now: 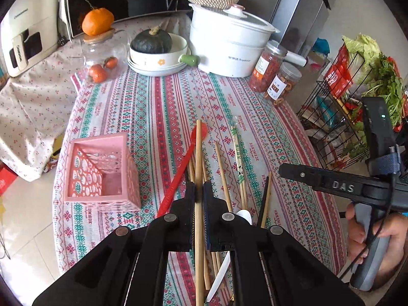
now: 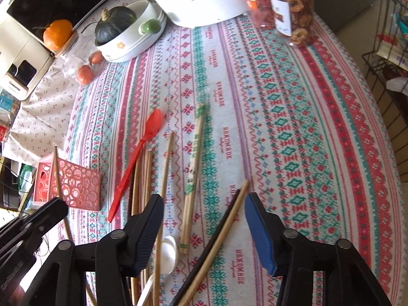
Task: Organize utensils
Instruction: 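Close the left gripper on a wooden chopstick while the right gripper grasps another wooden chopstick, then lower the left gripper's chopstick into the pink basket and open, while the right carries its chopstick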
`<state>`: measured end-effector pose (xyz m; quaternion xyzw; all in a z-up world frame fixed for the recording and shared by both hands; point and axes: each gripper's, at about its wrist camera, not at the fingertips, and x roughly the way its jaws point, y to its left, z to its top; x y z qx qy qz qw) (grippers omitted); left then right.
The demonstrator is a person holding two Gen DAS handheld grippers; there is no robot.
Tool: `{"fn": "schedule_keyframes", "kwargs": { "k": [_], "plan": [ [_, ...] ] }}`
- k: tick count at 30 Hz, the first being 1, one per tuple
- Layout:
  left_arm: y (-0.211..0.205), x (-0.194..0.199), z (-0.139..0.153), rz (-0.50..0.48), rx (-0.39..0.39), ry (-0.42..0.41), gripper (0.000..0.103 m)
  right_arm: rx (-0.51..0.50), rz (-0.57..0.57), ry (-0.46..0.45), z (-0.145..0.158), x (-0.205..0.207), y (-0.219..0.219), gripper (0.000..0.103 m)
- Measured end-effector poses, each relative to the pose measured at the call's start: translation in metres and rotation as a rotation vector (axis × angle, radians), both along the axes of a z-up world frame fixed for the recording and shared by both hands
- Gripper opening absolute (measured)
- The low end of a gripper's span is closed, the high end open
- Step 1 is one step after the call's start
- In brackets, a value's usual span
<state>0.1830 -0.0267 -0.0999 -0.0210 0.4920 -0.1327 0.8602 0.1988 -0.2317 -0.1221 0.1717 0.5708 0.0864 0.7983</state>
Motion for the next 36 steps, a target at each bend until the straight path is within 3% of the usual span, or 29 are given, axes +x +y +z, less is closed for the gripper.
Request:
{"fn": "schedule_keyframes", "kwargs": {
  "k": [4, 8, 18, 22, 27, 36],
  "plan": [
    [0.017, -0.020, 0.019, 0.026, -0.028, -0.055, 0.006, -0.019, 0.063, 0.024, -0.015, 0.013, 0.032, 0.036],
    [0.029, -0.034, 0.025, 0.017, -0.006, -0.105, 0.006, -0.059, 0.110, 0.047, -0.033, 0.025, 0.054, 0.025],
    [0.055, -0.033, 0.016, 0.046, -0.037, -0.071, 0.006, -0.171, 0.147, 0.076, -0.068, 0.051, 0.078, 0.017],
    [0.058, -0.032, 0.016, 0.055, -0.034, -0.079, 0.006, -0.196, 0.156, 0.071, -0.071, 0.053, 0.084, 0.008],
    [0.067, -0.034, 0.024, 0.093, -0.044, -0.123, 0.006, -0.178, 0.157, 0.023, -0.055, 0.043, 0.091, 0.006],
    [0.094, -0.045, 0.070, 0.220, -0.097, -0.359, 0.006, -0.111, 0.171, -0.169, 0.014, 0.003, 0.093, 0.005]
  ]
}}
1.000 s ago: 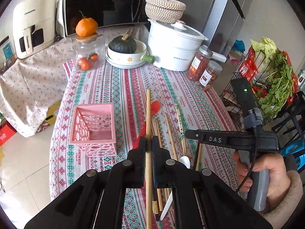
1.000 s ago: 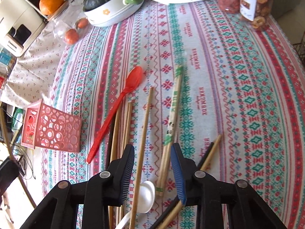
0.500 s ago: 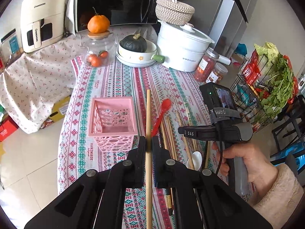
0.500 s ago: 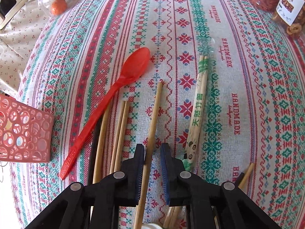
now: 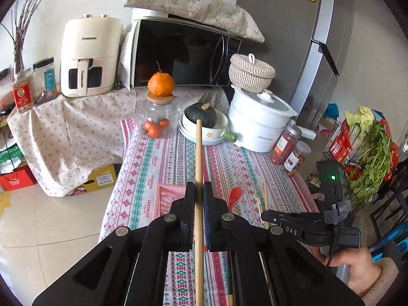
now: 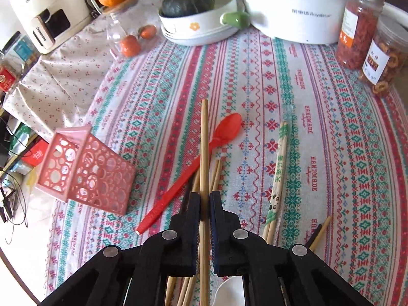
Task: Organize utensils
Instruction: 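Lower the left gripper's chopstick into the pink basket and open, while the right carries its chopstick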
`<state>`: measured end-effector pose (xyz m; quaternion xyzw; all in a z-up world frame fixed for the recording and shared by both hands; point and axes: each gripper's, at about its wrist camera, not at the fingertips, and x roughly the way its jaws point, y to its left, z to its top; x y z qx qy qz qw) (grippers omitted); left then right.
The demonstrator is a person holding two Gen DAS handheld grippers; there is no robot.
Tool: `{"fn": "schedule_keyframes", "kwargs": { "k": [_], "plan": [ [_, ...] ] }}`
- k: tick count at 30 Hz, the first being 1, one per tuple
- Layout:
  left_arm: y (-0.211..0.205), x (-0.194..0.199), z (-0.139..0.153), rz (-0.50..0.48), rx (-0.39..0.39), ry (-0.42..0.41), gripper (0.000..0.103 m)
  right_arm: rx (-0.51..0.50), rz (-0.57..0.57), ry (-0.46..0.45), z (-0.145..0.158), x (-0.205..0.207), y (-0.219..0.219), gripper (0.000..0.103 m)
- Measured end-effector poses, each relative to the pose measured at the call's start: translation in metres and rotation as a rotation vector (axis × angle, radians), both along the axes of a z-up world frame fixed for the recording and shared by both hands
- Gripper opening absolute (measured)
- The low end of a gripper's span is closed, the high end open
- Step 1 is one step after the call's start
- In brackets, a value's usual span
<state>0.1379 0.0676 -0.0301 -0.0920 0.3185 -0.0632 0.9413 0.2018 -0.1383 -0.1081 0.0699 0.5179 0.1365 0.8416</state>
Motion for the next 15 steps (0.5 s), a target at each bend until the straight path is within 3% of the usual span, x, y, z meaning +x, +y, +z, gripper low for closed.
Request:
{"fn": "schedule_keyframes", "kwargs": {
  "k": [6, 9, 15],
  "plan": [
    [0.023, -0.002, 0.019, 0.117, -0.057, -0.218, 0.006, 0.022, 0.001, -0.107, 0.030, -0.017, 0.005, 0.005],
    [0.029, 0.000, 0.021, 0.183, -0.046, -0.336, 0.006, 0.037, 0.007, -0.135, 0.037, -0.019, 0.006, 0.005],
    [0.031, 0.022, 0.021, 0.274, -0.015, -0.439, 0.006, 0.058, 0.013, -0.177, 0.048, -0.026, 0.010, 0.005]
  ]
}}
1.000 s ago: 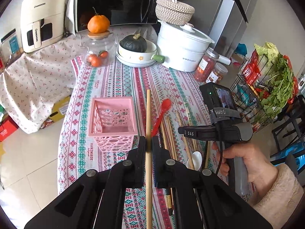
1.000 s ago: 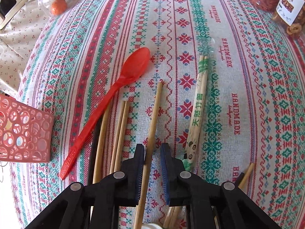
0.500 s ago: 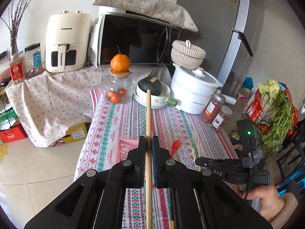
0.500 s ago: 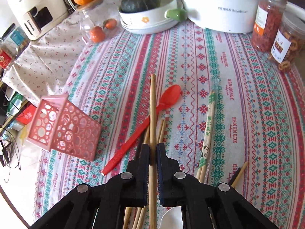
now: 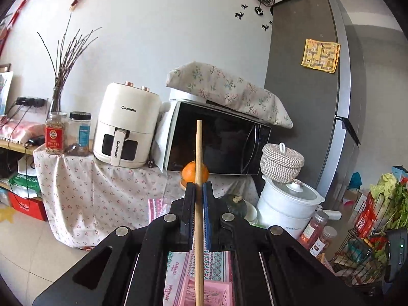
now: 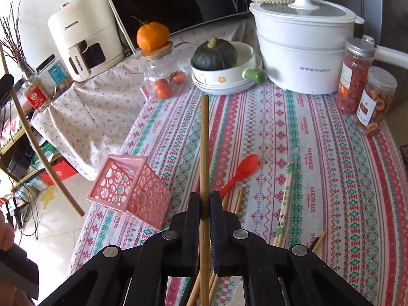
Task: Organize utensils
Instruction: 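Lower the left gripper's chopstick into the pink basket and open, while the right carries its chopstick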
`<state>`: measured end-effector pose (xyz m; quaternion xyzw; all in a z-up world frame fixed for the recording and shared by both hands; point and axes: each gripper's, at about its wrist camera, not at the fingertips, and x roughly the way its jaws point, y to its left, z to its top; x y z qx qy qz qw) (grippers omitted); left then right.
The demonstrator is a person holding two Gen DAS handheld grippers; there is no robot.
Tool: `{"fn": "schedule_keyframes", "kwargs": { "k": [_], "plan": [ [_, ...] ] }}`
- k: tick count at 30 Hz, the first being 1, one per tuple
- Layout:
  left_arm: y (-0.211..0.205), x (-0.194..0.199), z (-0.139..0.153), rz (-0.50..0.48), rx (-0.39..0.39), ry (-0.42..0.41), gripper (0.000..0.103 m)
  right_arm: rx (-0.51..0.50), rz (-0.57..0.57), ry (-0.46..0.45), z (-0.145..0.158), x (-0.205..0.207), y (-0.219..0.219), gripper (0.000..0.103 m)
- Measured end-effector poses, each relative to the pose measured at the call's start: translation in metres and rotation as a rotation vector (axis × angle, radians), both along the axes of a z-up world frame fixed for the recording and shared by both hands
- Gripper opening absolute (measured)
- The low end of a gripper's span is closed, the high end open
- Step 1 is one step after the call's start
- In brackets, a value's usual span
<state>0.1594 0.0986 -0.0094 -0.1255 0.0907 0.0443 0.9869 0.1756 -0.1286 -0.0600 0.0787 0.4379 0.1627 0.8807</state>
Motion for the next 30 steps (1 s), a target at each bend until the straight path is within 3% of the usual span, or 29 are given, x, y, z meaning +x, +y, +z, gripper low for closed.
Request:
{"fn": "schedule_keyframes", "kwargs": {
  "k": [5, 10, 18, 23, 24, 28, 30],
  "plan": [
    [-0.003, 0.021, -0.014, 0.029, 0.000, -0.010, 0.006, 0.014, -0.007, -0.022, 0.005, 0.002, 0.000, 0.005],
    [-0.011, 0.040, -0.038, 0.041, 0.047, 0.036, 0.006, 0.022, -0.014, -0.027, 0.005, 0.006, -0.001, 0.005],
    [-0.014, 0.058, -0.063, -0.010, 0.053, 0.167, 0.006, 0.022, -0.006, -0.029, 0.004, 0.007, 0.001, 0.005],
    [-0.012, 0.066, -0.068, -0.067, 0.022, 0.291, 0.008, 0.031, -0.008, -0.046, 0.009, 0.001, 0.002, 0.006],
    [-0.012, 0.066, -0.068, -0.078, 0.021, 0.312, 0.010, 0.032, -0.008, -0.055, 0.012, 0.000, 0.002, 0.006],
    [-0.010, 0.055, -0.062, -0.099, 0.027, 0.356, 0.043, 0.054, -0.009, -0.097, 0.027, -0.007, 0.006, 0.006],
    [-0.004, 0.048, -0.057, -0.098, 0.016, 0.383, 0.045, 0.066, -0.011, -0.120, 0.036, -0.009, 0.010, 0.006]
  ]
}}
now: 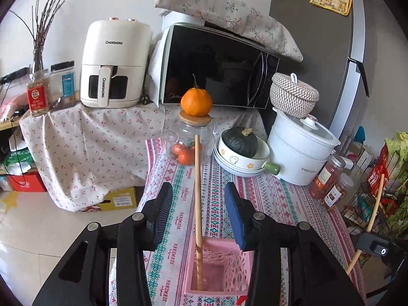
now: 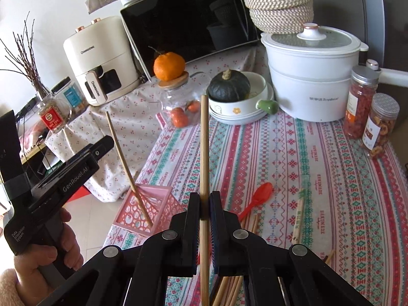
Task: Organize utensils
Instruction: 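Lower the left gripper's chopstick into the pink basket and open, while the right carries its chopstick, then lower the wooden chopstick into the pink basket and open the right gripper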
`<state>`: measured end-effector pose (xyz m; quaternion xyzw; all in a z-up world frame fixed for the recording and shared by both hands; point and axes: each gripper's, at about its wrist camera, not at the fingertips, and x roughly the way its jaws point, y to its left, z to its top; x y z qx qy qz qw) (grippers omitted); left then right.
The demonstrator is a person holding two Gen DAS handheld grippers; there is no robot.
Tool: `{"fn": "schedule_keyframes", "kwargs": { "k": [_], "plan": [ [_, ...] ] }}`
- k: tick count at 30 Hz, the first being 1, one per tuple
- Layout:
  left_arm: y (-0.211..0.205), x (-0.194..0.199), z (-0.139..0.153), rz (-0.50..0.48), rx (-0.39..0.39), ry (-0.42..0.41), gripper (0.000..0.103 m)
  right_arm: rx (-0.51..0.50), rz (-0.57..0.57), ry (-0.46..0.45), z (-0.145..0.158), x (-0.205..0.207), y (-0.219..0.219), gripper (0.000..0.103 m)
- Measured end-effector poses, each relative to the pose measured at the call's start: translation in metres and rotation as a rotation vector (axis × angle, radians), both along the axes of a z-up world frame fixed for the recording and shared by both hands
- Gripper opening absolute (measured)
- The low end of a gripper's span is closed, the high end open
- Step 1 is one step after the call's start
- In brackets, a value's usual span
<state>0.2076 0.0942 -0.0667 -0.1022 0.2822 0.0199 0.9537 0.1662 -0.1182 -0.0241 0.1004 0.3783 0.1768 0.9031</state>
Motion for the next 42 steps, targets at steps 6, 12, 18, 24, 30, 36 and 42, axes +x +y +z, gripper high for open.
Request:
{"fn": "schedule_keyframes", "kwargs": {
  "k": [6, 12, 18, 24, 30, 36, 42],
  "plan": [
    [0.023, -0.029, 0.015, 0.036, -0.058, 0.086, 0.059, 0.044, -0.022, -0.095, 0.033, 0.003, 0.016, 0.006],
    [0.032, -0.056, 0.015, 0.054, -0.027, 0.150, 0.073, 0.098, -0.048, -0.191, 0.056, 0.017, 0.038, 0.006],
    [0.042, -0.058, 0.001, 0.062, -0.027, 0.199, 0.073, 0.084, -0.070, -0.254, 0.048, 0.035, 0.068, 0.006],
    [0.047, -0.053, -0.006, 0.052, -0.027, 0.232, 0.073, 0.014, -0.088, -0.221, 0.016, 0.055, 0.086, 0.006],
    [0.048, -0.051, -0.007, 0.042, -0.021, 0.246, 0.073, -0.022, -0.080, -0.127, -0.016, 0.065, 0.088, 0.006],
    [0.042, -0.051, -0.007, 0.030, -0.009, 0.248, 0.073, -0.036, -0.067, -0.074, -0.025, 0.065, 0.089, 0.007],
    [0.036, -0.053, -0.006, 0.022, 0.007, 0.251, 0.080, -0.006, -0.051, -0.054, -0.009, 0.055, 0.076, 0.026]
  ]
}}
